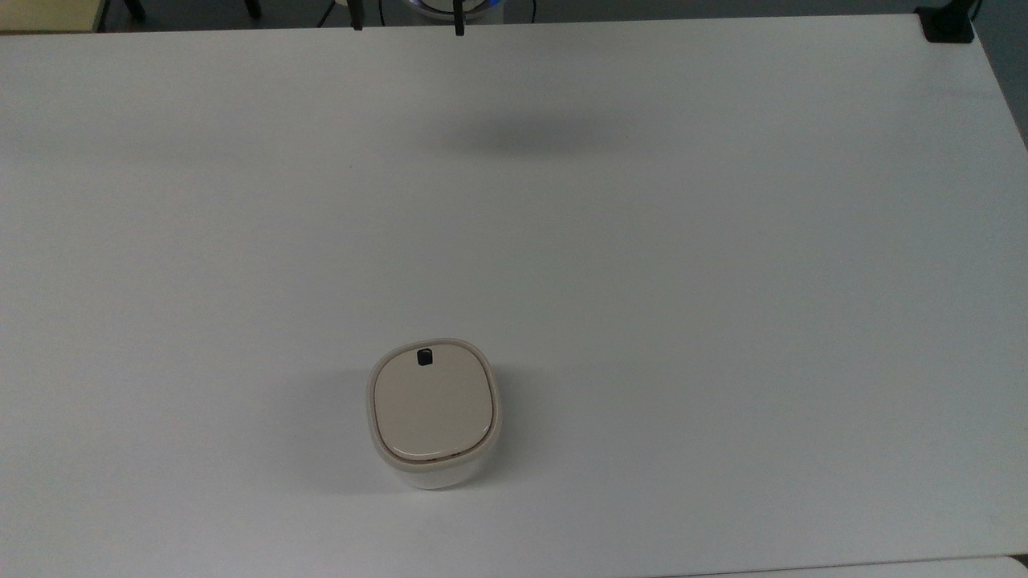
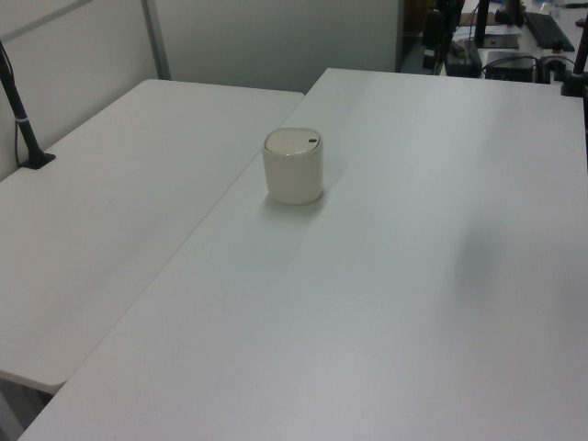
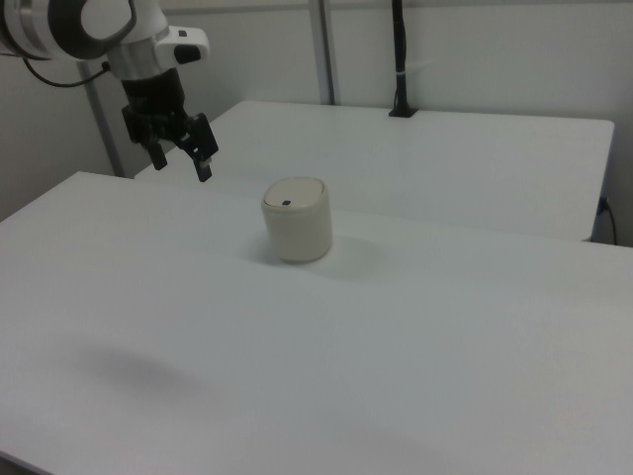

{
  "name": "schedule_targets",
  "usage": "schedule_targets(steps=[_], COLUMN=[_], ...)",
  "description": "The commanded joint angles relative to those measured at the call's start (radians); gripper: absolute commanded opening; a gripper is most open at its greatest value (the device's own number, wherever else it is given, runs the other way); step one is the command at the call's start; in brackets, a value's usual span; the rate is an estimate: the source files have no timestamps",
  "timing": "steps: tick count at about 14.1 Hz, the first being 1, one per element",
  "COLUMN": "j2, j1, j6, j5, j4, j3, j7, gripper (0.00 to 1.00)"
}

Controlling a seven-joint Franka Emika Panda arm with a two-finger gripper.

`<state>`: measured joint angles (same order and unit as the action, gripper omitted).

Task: Open the trash bin
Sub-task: 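Move the gripper from rest toward the cream trash bin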

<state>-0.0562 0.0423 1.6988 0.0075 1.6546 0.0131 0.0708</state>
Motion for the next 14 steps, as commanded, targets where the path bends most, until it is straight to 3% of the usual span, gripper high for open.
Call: schedule_targets(steps=[1,5,7,9,10,11,14], j2=[0.027,0.059,0.088,0.127,0.153,0.174,0.222], j1=[-0.005,-0.012,-0.012,-0.010,-0.012,-0.010,-0.007], j6=[-0.013,0.108,0.209,0.324,0.393,0.442,0.586], j5=[0.000,-0.008,-0.009,-0.014,-0.014,-0.014,-0.018], j4=[-0.016,-0.018,-0.018,-0.018,-0.018,-0.018,-0.018], j3=[-0.005,-0.004,-0.004,-0.004,-0.004,-0.004,-0.002], j7=[-0.080,-0.118,-0.106,-0.066,-0.012,0.041,0.217], gripper=[1.00,0.96,0.77,0.50,0.31,0.21,0.05])
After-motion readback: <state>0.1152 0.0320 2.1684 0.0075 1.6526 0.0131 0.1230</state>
